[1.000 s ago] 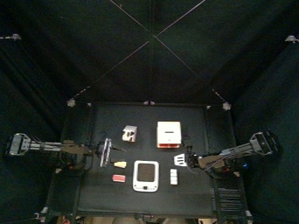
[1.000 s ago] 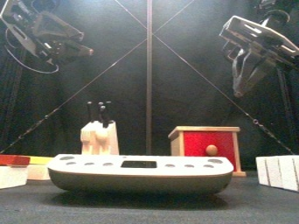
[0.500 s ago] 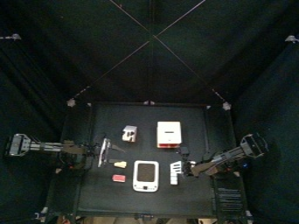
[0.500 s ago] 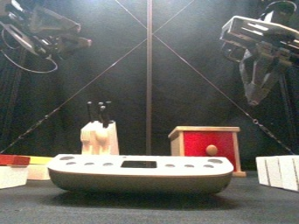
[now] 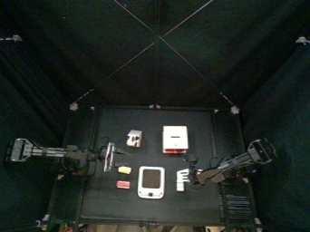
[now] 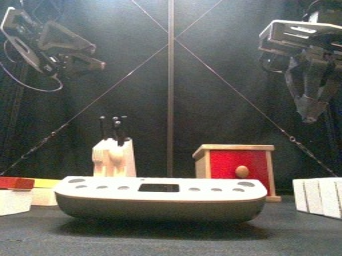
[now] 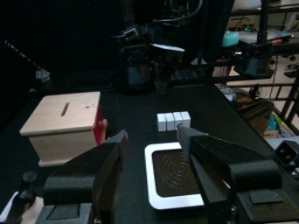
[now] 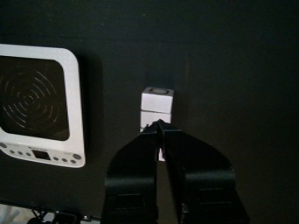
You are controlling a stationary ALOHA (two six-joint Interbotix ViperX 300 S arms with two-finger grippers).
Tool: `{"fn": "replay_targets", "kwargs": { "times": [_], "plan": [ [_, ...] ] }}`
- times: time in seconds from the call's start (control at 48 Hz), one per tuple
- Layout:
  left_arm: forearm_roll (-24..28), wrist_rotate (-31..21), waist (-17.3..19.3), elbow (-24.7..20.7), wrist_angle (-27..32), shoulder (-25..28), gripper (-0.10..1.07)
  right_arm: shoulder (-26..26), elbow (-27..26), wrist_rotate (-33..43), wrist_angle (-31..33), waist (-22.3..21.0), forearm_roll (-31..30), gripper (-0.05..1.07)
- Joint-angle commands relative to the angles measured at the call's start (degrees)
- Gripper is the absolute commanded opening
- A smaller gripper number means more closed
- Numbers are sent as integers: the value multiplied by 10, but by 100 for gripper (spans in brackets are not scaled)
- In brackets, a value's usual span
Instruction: Grab sushi roll
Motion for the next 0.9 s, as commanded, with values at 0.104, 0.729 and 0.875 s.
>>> {"fn": "replay_targets", "kwargs": {
  "times": [0.104, 0.729, 0.875],
  "plan": [
    [-25, 1, -4, -7, 1, 2, 86, 15, -5, -8, -2, 9, 33, 66],
    [-26, 2, -3, -1, 22, 2, 86, 92, 11, -10, -115, 2, 13, 87],
    [-27, 2, -3, -1, 28, 2, 86, 107, 13, -10, -131, 1, 15, 87]
  ]
}}
